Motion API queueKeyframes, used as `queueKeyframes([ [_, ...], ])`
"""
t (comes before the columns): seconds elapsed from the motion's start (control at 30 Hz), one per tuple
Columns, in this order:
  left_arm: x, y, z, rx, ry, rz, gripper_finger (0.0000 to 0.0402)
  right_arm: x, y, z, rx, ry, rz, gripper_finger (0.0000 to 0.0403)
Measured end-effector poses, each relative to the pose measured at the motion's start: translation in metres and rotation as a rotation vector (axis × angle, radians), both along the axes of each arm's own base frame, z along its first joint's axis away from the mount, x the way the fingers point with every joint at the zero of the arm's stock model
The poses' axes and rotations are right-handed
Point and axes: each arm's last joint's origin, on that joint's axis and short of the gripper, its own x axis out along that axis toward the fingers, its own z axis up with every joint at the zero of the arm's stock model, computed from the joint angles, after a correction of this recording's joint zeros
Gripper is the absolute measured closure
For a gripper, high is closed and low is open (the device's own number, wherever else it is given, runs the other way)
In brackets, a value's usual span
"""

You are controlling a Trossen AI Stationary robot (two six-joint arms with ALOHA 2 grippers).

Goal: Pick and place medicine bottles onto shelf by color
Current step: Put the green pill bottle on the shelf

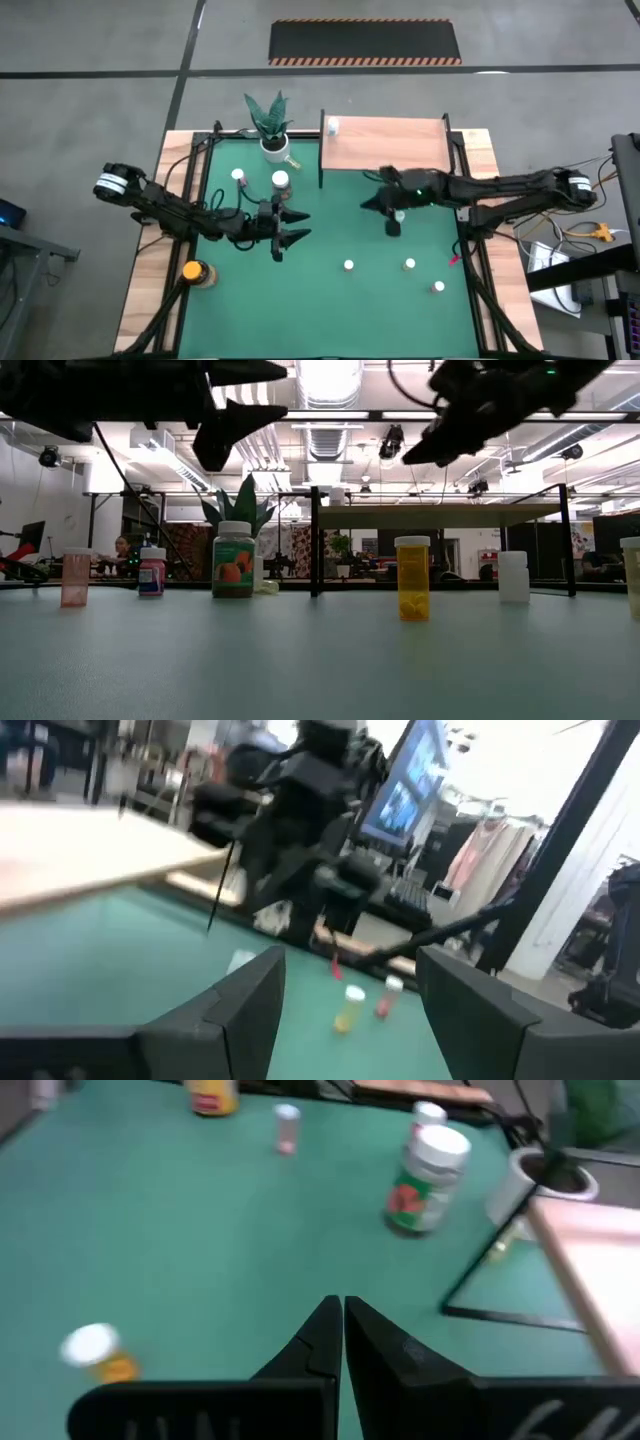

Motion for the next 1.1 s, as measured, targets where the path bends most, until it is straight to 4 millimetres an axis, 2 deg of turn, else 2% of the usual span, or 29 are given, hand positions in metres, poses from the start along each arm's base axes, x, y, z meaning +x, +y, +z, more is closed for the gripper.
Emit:
queueKeyframes([
  [0.17, 0.002, 0.010, 0.004, -0.050, 0.173, 0.101, 0.0205, -0.014, 0.016, -0.007, 0.011, -0.110, 0.053, 0.0394],
  [0.33, 0.002, 0.027, 0.020, -0.021, 0.566, 0.196, 0.0216, -0.021, 0.020, -0.017, 0.028, -0.171, 0.064, 0.0394],
  [0.5, -0.009, 0.050, 0.048, 0.090, 0.905, 0.271, 0.0211, -0.020, 0.022, -0.028, 0.086, -0.163, 0.050, 0.0394],
  [0.63, -0.013, 0.072, 0.065, 0.166, 0.959, 0.310, 0.0182, -0.017, 0.027, -0.036, 0.105, -0.155, 0.066, 0.0394],
  [0.73, -0.014, 0.088, 0.068, 0.212, 0.975, 0.341, 0.0147, -0.015, 0.031, -0.041, 0.109, -0.158, 0.085, 0.0394],
  [0.93, -0.015, 0.110, 0.051, 0.225, 1.059, 0.332, 0.0085, -0.013, 0.039, -0.050, 0.133, -0.172, 0.104, 0.0394],
  [1.1, -0.011, 0.120, 0.035, 0.219, 1.084, 0.331, 0.0075, -0.015, 0.042, -0.059, 0.161, -0.178, 0.108, 0.0394],
])
